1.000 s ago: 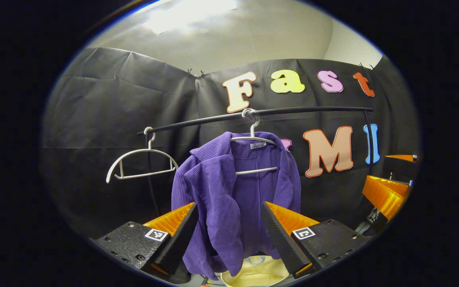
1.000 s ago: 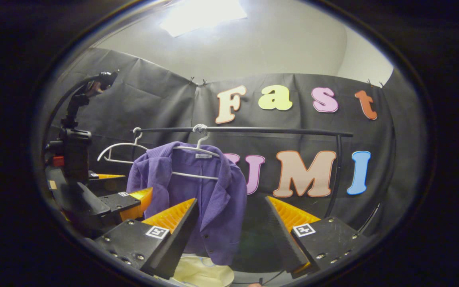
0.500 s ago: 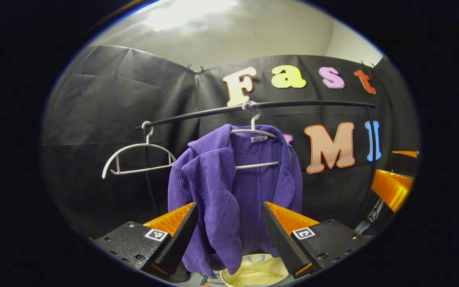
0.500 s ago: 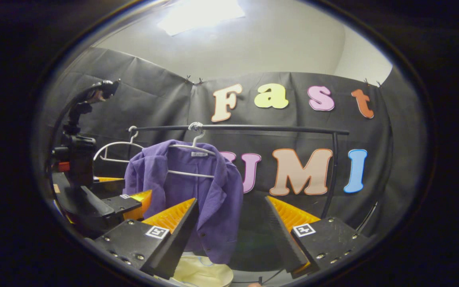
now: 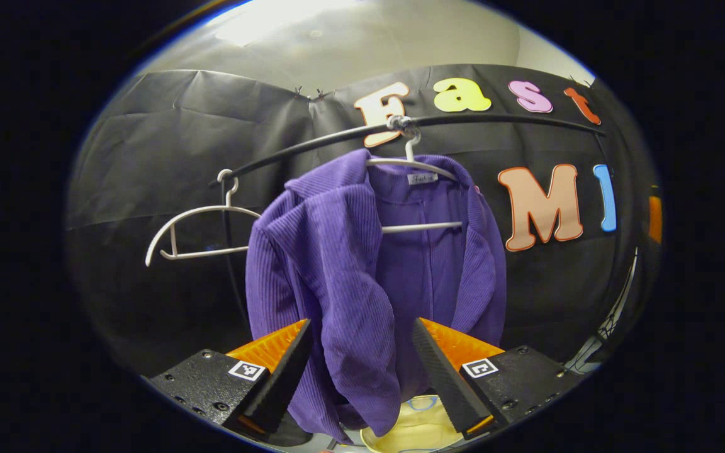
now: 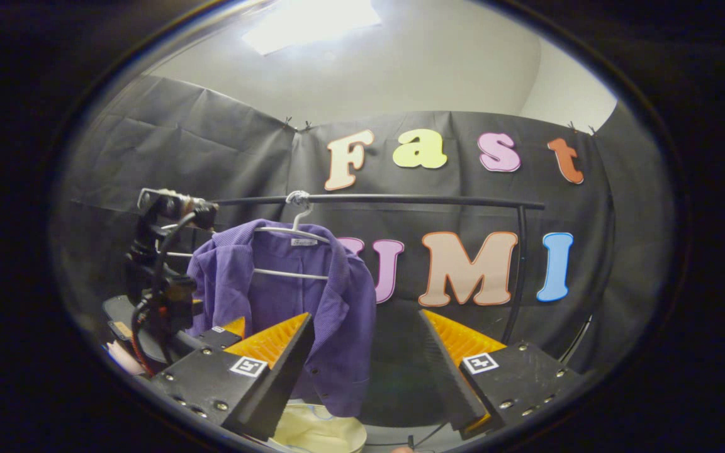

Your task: Grasp the clothes on the hanger with both hands and then place them into the laundry hamper below.

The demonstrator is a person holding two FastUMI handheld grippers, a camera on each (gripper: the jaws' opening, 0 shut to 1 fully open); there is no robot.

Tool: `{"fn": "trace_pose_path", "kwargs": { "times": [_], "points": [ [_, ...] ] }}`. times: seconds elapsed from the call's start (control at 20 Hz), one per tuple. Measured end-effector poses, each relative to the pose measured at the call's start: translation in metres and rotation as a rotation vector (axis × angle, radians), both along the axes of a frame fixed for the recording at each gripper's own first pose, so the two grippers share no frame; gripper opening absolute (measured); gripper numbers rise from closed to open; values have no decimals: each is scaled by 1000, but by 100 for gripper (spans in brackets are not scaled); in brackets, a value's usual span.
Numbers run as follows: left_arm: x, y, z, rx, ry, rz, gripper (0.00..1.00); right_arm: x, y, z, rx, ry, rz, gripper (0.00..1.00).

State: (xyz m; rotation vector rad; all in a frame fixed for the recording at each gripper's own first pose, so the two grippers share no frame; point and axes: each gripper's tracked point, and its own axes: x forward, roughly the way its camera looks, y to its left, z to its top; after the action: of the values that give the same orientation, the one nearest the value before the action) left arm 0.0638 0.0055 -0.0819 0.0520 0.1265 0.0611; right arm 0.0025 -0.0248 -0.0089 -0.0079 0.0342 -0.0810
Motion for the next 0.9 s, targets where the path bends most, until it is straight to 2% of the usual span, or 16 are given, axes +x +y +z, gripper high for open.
{"fn": "trace_pose_path", "kwargs": {
  "times": [0.25, 0.3, 0.35, 0.4, 0.65, 0.7, 0.75, 0.9],
  "points": [
    [20, 5, -16, 22, 17, 29, 97, 1, -8, 0, -8, 5, -30, 97],
    [23, 7, -18, 19, 17, 33, 91, 0, -9, 0, -10, 5, -35, 97],
    [26, 7, -20, 16, 20, 29, 79, -1, -11, 0, -12, 4, -40, 97],
    [28, 7, -22, 19, 27, 27, 75, -1, -12, 0, -14, 5, -45, 97],
    [34, 16, -21, 28, 30, 23, 14, 2, -11, -3, -21, 11, -44, 95],
    [32, 19, -20, 29, 34, 29, 6, 3, -9, -4, -23, 12, -40, 95],
    [32, 19, -20, 23, 39, 23, 1, 5, -8, -5, -25, 13, -35, 95],
    [28, 15, -16, -10, 42, -15, 0, 11, -1, -9, -30, 18, -19, 97]
  ]
}}
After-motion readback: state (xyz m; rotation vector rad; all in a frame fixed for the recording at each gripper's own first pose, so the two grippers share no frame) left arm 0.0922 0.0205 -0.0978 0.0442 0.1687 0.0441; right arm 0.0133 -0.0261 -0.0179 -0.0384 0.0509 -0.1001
